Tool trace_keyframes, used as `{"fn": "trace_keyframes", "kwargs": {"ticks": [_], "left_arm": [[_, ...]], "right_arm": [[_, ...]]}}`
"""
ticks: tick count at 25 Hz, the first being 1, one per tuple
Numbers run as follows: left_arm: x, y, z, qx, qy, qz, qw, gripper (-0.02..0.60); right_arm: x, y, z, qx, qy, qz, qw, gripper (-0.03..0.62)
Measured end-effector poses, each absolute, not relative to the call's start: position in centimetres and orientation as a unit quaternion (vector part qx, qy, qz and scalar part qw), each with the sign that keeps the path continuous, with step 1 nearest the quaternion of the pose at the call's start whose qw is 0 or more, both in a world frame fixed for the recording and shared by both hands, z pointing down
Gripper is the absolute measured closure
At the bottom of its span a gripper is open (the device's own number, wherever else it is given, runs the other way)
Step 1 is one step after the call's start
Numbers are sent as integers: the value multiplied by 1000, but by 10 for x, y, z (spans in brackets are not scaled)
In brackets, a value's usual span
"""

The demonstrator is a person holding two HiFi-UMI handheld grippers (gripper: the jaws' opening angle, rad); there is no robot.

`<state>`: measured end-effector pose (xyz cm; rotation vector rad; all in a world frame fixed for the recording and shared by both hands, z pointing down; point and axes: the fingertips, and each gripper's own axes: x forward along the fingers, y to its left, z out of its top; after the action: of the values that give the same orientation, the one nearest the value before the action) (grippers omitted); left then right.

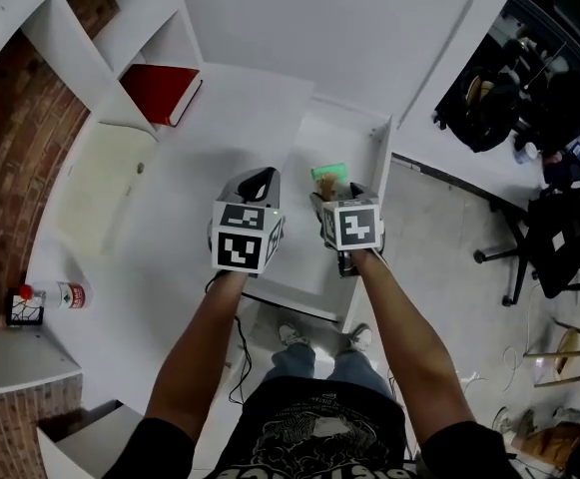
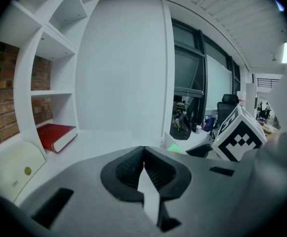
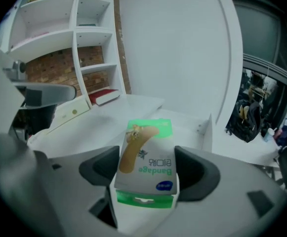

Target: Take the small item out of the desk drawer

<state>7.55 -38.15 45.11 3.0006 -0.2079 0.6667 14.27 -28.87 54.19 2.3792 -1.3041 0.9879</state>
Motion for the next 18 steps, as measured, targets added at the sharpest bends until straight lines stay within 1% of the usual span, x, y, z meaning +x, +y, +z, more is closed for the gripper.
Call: {"fn": "trace_keyframes", "kwargs": {"ticks": [11,18], "left_arm": [[117,-338,382,984,-61,166,8,578],[147,-297,354,987,-58,150,-9,579]], "right_arm": [[189,-226,455,851,-436,276,96,246],[229,-180,395,869,-438,211,93,246]]}}
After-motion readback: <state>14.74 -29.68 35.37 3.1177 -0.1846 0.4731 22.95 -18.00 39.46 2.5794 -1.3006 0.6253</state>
